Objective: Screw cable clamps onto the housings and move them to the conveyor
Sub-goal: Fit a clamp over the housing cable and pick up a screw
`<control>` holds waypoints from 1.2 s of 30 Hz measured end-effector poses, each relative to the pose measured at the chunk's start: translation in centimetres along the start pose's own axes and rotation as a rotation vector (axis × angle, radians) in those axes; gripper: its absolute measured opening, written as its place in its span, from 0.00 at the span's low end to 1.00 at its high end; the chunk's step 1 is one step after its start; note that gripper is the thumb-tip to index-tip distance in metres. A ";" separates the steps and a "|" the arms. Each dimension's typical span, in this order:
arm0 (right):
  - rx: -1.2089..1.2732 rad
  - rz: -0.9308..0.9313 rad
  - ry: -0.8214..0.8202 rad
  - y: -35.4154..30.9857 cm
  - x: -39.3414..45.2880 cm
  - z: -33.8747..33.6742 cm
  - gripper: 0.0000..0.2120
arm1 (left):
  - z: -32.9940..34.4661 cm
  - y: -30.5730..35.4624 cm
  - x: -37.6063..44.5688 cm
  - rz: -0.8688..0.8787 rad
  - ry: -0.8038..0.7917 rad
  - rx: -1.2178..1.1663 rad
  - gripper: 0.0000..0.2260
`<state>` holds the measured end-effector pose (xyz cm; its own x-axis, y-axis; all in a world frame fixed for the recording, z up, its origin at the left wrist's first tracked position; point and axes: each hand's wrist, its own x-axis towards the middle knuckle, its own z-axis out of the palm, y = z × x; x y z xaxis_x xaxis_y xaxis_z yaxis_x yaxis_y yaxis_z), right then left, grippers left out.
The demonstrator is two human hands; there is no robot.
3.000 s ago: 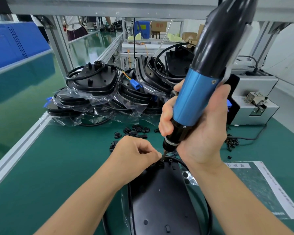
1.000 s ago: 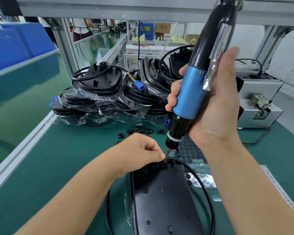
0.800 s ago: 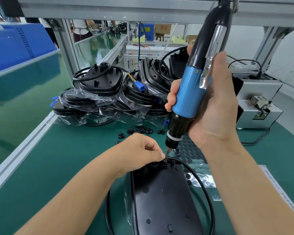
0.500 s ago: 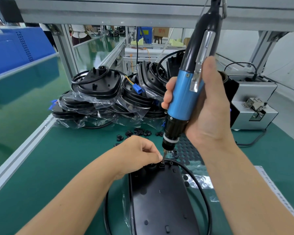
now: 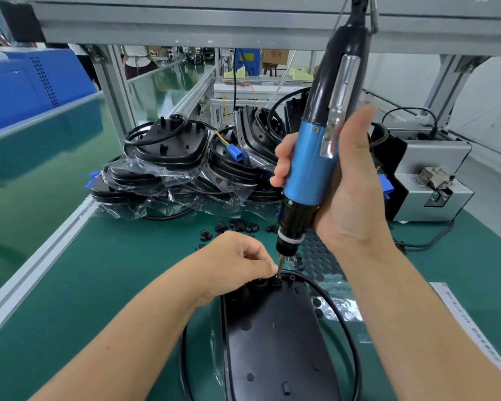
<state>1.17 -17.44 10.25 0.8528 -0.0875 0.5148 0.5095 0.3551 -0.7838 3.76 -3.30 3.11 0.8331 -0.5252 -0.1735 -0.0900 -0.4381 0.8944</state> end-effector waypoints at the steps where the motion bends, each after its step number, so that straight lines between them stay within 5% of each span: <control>1: -0.027 -0.022 -0.002 0.0 -0.1 0.0 0.34 | 0.0 0.0 0.0 0.003 0.004 0.002 0.09; 5: -0.092 -0.074 0.014 0.4 -0.7 -0.3 0.40 | 0.2 -0.2 0.1 0.012 0.017 0.008 0.10; 9: -0.159 -0.147 0.024 0.8 -1.4 -0.8 0.18 | 0.1 -0.2 0.1 0.022 0.025 0.027 0.11; 15: -0.121 -0.189 0.010 1.3 -1.3 -0.4 0.11 | 0.1 -0.2 0.0 0.023 0.023 0.033 0.09; 36: -0.044 -0.184 -0.033 2.0 -1.0 -0.4 0.18 | 0.2 -0.5 0.0 0.036 0.051 0.033 0.08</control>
<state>1.36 -17.04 8.05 0.7411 -0.1164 0.6612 0.6615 0.2948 -0.6896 3.68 -3.29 2.60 0.8556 -0.5037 -0.1190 -0.1379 -0.4435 0.8856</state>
